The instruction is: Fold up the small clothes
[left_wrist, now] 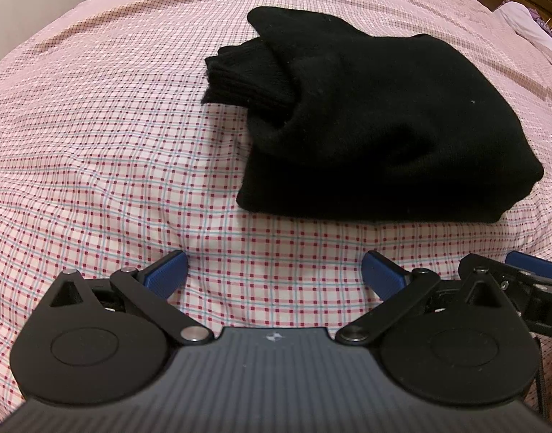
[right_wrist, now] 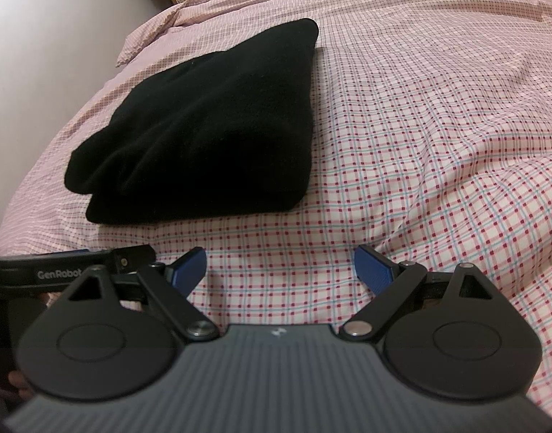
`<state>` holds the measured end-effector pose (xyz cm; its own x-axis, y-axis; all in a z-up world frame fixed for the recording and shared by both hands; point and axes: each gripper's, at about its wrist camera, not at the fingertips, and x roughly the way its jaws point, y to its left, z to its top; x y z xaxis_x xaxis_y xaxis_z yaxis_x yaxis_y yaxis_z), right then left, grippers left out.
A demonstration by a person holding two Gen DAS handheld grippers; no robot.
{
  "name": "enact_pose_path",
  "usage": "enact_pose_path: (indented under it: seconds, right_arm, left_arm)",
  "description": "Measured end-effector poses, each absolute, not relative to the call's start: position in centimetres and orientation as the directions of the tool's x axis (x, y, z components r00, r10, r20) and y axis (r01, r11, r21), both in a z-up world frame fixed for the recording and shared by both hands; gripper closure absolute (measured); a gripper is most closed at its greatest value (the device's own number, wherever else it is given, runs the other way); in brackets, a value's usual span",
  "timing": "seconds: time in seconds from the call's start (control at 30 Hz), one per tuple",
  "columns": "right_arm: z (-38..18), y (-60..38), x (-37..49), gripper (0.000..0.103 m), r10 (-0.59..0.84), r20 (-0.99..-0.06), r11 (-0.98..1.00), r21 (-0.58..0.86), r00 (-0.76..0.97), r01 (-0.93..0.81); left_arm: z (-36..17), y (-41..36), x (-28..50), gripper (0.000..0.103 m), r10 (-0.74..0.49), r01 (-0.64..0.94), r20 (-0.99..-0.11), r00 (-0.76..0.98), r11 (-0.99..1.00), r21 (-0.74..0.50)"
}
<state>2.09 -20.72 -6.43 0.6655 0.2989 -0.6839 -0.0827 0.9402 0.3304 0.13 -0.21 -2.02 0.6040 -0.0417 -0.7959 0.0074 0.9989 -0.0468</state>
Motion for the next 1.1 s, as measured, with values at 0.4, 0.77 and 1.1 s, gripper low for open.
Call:
enact_pose_path:
  seconds: [0.4,0.77,1.1]
  right_arm:
    - [-6.43,-20.7,2.07,0.011,0.299,-0.684,0.94,0.33,0.666,-0.083]
    - [-6.44,-20.69,2.06,0.011,0.299,-0.683,0.94,0.331,0.666,-0.082]
    - [-6.46,-20.69,2.06,0.011,0.299,-0.683,0.94,0.33,0.666,-0.083]
  left_arm:
    - [-2.14,0.12,0.41,0.0,-0.042,0.014,-0.796,0.604,0.999,-0.042]
    - [-2.09,0.01,0.31,0.0,-0.042,0.013,-0.795,0.605,0.999,-0.043]
    - [-2.07,-0.07,0.25,0.0,-0.042,0.013,-0.795,0.605,0.999,-0.043]
